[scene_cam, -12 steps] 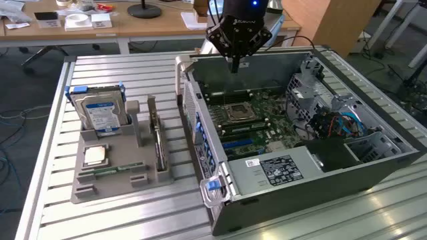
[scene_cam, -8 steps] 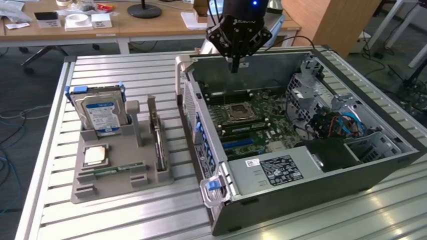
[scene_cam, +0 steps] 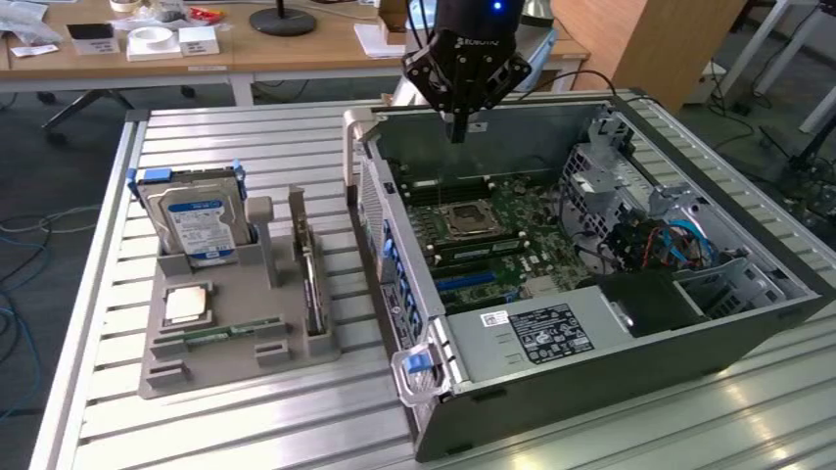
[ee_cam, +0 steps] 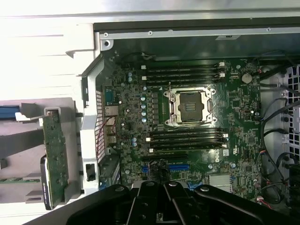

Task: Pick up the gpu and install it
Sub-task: 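Reach for the gpu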

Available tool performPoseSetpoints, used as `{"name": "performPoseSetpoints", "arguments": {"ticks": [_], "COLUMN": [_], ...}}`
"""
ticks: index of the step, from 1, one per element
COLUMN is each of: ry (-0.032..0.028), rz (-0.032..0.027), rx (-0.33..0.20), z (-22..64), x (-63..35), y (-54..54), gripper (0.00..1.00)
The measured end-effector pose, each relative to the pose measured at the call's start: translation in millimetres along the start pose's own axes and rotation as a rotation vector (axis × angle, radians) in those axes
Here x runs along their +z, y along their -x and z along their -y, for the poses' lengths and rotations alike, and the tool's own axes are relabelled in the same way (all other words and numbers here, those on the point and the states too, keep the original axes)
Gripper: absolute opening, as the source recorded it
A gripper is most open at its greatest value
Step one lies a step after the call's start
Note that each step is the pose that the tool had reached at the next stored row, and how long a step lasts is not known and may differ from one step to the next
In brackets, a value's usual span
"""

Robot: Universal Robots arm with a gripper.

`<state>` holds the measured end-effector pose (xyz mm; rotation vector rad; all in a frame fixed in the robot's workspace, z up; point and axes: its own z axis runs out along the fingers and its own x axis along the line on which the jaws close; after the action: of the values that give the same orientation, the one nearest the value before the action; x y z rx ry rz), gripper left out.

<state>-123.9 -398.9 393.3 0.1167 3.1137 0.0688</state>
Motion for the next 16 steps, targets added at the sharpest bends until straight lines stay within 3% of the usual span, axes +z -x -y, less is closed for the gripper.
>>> {"name": "performPoseSetpoints", "arguments": {"ticks": [16], "ry": [0.0000], "rz": [0.0001], "rx": [0.000], "z": [1.7], "x": [-0.6], "y": [-23.6], "gripper": [0.11]}}
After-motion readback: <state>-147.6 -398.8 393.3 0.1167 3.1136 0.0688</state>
